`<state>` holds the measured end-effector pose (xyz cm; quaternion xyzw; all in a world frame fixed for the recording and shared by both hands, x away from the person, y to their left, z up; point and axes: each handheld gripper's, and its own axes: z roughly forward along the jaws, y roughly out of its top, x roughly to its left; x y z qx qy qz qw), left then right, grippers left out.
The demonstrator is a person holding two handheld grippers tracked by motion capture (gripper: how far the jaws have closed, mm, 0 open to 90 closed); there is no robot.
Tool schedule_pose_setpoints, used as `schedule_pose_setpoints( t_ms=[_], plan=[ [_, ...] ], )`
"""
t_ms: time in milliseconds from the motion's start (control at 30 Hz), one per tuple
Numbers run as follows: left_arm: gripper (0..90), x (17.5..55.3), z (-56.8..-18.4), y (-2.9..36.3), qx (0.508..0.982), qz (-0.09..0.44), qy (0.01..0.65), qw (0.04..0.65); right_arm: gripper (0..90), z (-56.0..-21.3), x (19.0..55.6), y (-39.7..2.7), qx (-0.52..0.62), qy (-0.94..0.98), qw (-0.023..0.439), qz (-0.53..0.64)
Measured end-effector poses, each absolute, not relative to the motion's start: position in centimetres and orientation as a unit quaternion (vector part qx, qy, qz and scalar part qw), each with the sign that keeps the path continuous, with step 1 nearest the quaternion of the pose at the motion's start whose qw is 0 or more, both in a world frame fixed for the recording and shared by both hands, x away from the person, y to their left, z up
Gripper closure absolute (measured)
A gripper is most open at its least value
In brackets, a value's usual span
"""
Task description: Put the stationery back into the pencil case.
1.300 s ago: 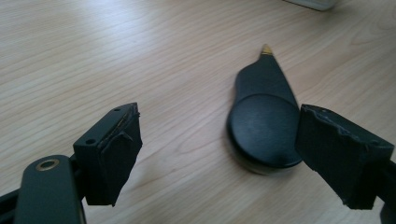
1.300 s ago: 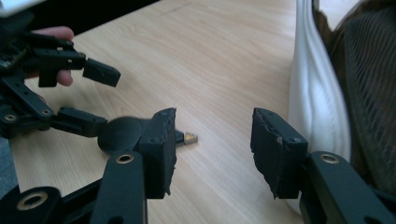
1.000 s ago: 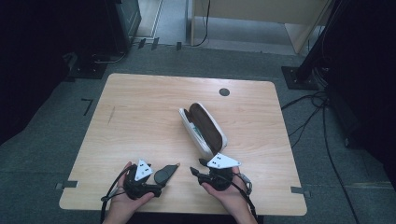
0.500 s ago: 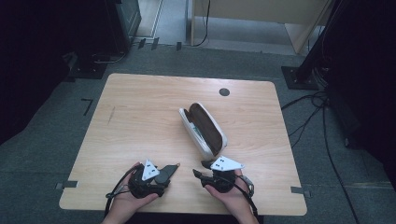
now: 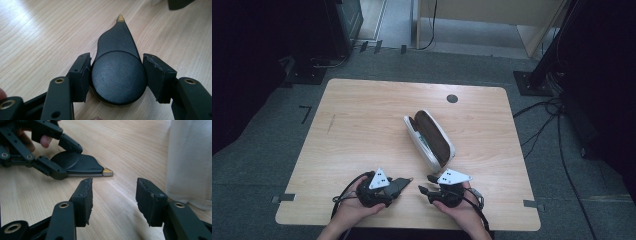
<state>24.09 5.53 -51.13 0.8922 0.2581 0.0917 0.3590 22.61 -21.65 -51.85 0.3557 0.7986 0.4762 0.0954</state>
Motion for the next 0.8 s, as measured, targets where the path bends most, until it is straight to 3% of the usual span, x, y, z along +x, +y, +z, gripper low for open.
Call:
schedule_pose_setpoints(
  t_ms=[533,800],
  plan=[
    [42.3,25.3,-50.3,6.1,0.889,0.027,0.276,0.365,44.6,-52.0,23.0,-20.4,0.309,0.820,0.070,0.477],
    [42.3,25.6,-49.1,6.0,0.886,0.009,0.276,0.373,41.8,-52.0,23.0,-20.2,0.288,0.826,0.086,0.477]
  ],
)
